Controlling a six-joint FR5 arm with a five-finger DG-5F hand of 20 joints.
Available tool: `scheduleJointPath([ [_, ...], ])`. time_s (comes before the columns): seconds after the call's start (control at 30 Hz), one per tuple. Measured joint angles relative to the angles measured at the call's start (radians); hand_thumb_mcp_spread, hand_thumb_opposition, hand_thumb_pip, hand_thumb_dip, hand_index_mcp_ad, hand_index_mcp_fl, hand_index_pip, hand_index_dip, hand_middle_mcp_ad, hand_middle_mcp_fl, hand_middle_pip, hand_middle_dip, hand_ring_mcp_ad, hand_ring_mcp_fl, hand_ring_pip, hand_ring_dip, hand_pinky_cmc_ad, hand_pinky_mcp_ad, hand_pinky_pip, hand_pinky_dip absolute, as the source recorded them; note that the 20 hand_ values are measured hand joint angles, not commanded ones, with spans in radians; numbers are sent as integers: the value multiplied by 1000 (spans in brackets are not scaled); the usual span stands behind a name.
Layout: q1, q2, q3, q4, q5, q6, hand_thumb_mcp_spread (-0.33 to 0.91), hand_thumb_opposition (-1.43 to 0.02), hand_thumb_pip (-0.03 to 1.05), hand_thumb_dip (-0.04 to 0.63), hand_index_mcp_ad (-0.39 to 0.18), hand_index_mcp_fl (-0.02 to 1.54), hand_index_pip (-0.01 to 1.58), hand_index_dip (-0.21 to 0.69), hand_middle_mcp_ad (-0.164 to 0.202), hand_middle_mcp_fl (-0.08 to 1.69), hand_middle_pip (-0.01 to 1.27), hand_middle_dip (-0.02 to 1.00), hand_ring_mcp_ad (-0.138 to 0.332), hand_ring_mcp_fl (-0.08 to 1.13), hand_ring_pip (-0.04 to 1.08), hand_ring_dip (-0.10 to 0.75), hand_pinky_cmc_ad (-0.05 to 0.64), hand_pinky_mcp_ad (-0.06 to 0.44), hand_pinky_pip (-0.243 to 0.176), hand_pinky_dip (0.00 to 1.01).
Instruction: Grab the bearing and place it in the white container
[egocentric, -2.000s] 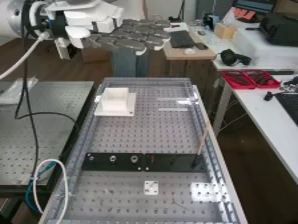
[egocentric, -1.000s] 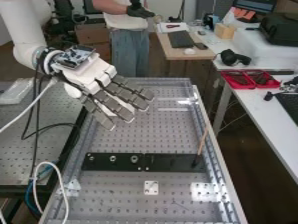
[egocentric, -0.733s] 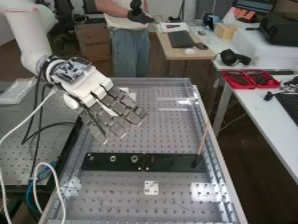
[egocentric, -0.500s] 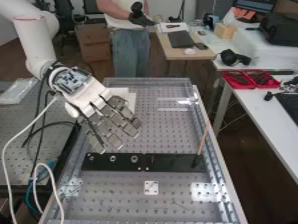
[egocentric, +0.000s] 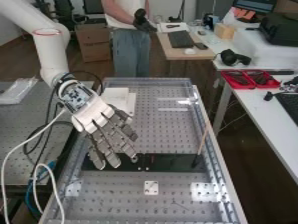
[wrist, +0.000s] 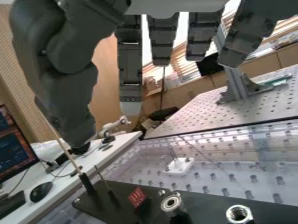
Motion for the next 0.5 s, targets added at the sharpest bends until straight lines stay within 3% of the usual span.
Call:
scheduleJointPath([
  [0.23, 5, -55, 31, 9, 55, 28, 391, -803, 597, 253, -28, 87, 1234, 220, 66, 24, 110, 126, 150, 12, 68, 19, 367, 248, -101, 120],
  [0.5, 15, -104, 56, 21, 99, 2, 405, -803, 595, 260, -28, 73, 1295, 241, 66, 24, 110, 140, 147, 12, 65, 19, 367, 248, -103, 120],
])
